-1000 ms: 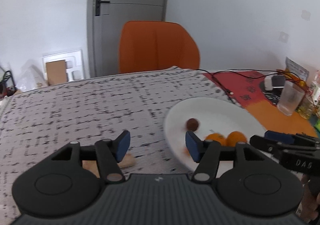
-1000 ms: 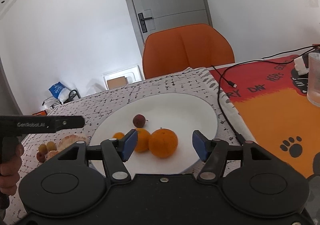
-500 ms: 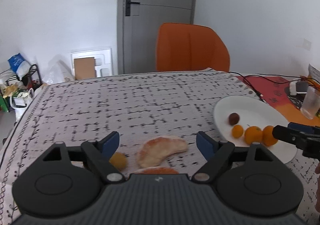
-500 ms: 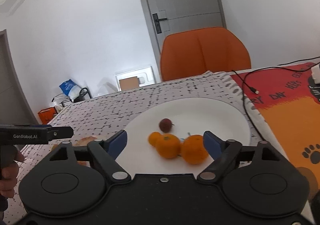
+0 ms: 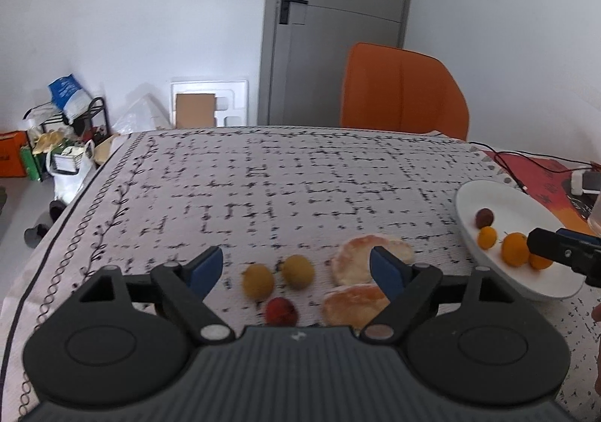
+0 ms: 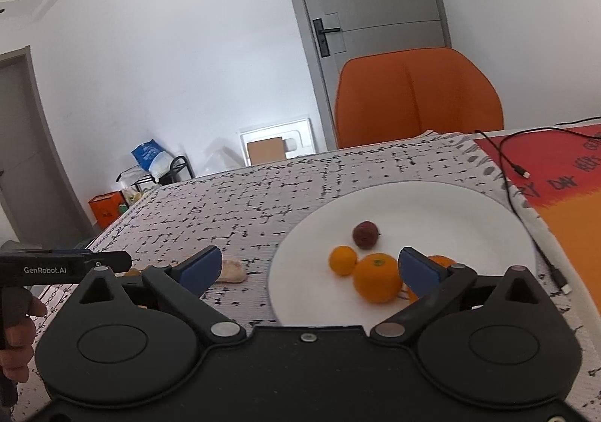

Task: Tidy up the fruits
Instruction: 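Grasp another red plum with the left tool while the right tool approaches the pomelo segments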

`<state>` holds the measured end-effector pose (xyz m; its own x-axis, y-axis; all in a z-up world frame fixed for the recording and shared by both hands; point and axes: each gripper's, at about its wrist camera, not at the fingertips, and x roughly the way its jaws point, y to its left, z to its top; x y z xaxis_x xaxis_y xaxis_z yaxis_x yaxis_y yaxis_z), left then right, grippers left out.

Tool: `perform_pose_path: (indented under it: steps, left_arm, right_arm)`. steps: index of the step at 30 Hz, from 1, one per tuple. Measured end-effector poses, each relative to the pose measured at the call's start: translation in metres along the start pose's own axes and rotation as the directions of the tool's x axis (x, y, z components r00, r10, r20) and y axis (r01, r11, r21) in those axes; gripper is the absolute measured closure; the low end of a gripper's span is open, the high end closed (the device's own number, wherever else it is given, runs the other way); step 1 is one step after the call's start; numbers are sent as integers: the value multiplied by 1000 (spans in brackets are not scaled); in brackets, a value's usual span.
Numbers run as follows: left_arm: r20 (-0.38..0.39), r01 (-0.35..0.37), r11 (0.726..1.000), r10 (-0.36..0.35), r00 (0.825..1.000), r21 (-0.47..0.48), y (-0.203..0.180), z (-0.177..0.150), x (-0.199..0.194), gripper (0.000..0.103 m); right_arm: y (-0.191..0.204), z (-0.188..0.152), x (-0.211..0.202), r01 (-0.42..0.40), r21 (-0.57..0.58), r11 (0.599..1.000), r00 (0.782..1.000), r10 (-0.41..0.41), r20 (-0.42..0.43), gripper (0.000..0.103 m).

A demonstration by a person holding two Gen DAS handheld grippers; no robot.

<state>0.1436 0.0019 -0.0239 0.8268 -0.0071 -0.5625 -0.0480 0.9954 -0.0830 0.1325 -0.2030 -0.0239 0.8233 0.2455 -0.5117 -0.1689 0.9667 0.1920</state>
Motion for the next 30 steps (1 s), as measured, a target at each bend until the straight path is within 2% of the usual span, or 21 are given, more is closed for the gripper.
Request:
perform_pose_path:
  steps: [12,20,28,30]
  left_arm:
    - [-14,-48,997,47,999,-66,31,-11,-3,19]
    - [-17,-53,995,51,999,-88,40,-19,0,19]
    - [-40,-7,993,2,999,-119,44,-26,9,23]
    - [-41,13,992,-18,999,-123,43,-27,11,28]
  right_arm:
    - [22,0,9,-57,-31,998,998,56,-18,1]
    - [40,1,14,-91,-66,994,996,89,-33,1]
    - [53,-1,23,-115,-92,989,992,109,-61,2]
    - [55,-1,25,-114,-95,989,992,108,-66,2]
